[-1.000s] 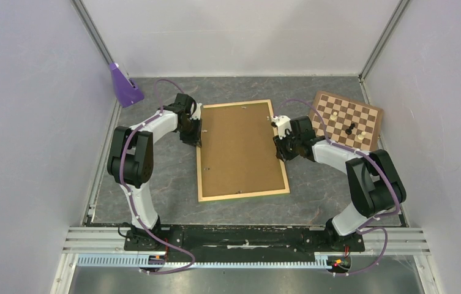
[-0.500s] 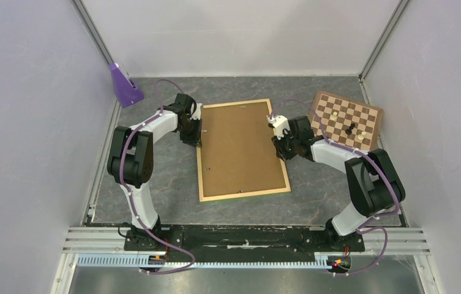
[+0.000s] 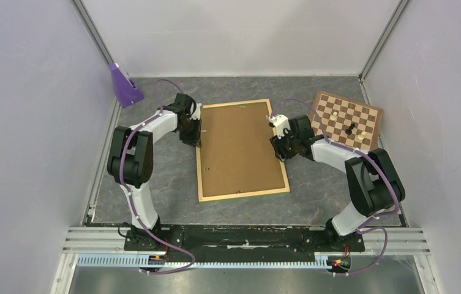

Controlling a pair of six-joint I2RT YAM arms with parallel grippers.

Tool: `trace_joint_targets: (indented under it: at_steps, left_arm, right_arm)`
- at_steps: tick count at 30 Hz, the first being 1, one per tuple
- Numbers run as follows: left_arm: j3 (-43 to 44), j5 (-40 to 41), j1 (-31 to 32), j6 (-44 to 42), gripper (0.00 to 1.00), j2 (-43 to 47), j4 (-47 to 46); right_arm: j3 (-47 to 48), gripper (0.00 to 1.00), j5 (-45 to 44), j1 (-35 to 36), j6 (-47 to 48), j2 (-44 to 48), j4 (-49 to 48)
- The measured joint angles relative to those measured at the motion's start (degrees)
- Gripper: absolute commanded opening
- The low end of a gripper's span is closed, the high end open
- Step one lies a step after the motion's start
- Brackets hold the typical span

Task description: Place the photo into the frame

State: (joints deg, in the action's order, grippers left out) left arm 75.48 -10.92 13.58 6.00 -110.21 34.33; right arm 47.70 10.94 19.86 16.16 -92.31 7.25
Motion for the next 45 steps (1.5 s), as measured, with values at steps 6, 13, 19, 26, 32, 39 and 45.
trace_joint_targets:
  at_steps: [6, 13, 19, 26, 32, 39, 45]
  left_arm:
    - [0.0, 0.2, -0.4, 0.0, 0.02, 0.0, 0.0]
    - [0.0, 0.2, -0.4, 0.0, 0.02, 0.0, 0.0]
    - [0.0, 0.2, -0.4, 0.0, 0.02, 0.0, 0.0]
    - [0.0, 0.2, -0.4, 0.0, 0.02, 0.0, 0.0]
    - [0.0, 0.2, -0.4, 0.0, 0.02, 0.0, 0.0]
    - [0.0, 0.2, -0.4, 0.0, 0.02, 0.0, 0.0]
    - [0.0, 0.2, -0.4, 0.0, 0.02, 0.0, 0.0]
  right_arm:
    - [1.2, 0.50, 1.5, -1.6, -6.0, -0.5, 1.6]
    - [3.1, 0.48, 3.4, -4.1, -12.0, -1.3, 2.4]
    - [3.2, 0.48, 5.1, -4.7, -13.6, -1.4, 2.4]
    - [3.2, 0.47, 5.4, -4.0, -12.0, -1.5, 2.4]
    - [3.2, 0.43, 3.5, -2.8, -9.9, -2.4, 2.4]
    - [3.8, 0.40, -0.5, -0.8, -7.6, -3.0, 2.1]
    - [3.8, 0.38, -4.3, 1.5, -5.0, -3.0, 2.0]
